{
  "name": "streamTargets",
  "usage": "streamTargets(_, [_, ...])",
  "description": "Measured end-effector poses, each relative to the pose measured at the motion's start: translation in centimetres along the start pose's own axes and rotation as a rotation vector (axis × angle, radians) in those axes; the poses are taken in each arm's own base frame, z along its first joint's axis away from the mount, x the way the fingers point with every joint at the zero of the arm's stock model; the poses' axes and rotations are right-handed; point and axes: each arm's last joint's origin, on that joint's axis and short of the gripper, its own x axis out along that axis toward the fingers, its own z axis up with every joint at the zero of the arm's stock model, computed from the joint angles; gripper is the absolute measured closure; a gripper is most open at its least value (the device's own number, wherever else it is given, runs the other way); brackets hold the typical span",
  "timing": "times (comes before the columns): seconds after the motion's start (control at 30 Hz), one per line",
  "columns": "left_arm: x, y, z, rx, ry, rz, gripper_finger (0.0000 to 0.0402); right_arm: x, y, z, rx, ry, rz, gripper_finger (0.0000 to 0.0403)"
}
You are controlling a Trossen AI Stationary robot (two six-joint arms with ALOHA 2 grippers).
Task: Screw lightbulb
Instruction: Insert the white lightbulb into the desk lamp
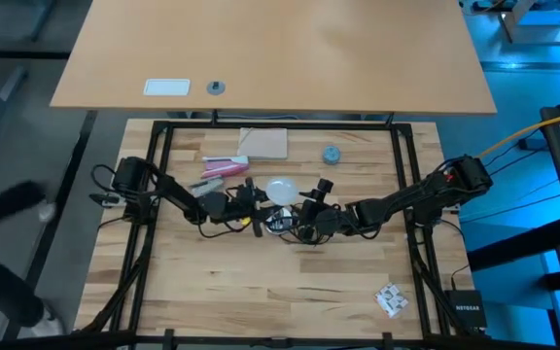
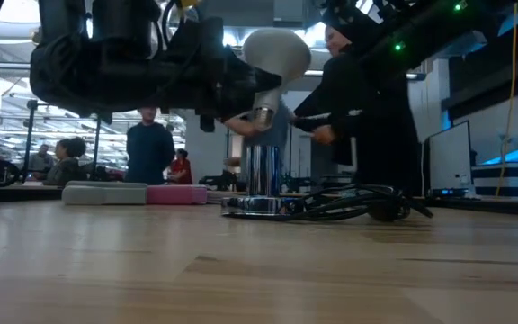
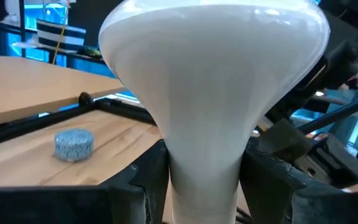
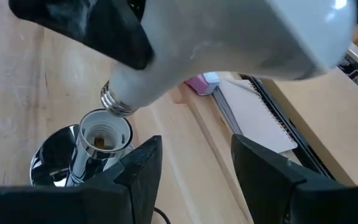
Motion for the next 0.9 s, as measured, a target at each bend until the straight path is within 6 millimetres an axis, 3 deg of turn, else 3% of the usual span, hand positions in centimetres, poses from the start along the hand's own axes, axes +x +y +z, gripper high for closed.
streamTargets(0.9, [0.04, 0.14, -0.88, 0.034, 0.092, 0.016, 0.0246, -0.02, -0.35, 0.00, -0.002, 0.003, -0.123, 0.0205])
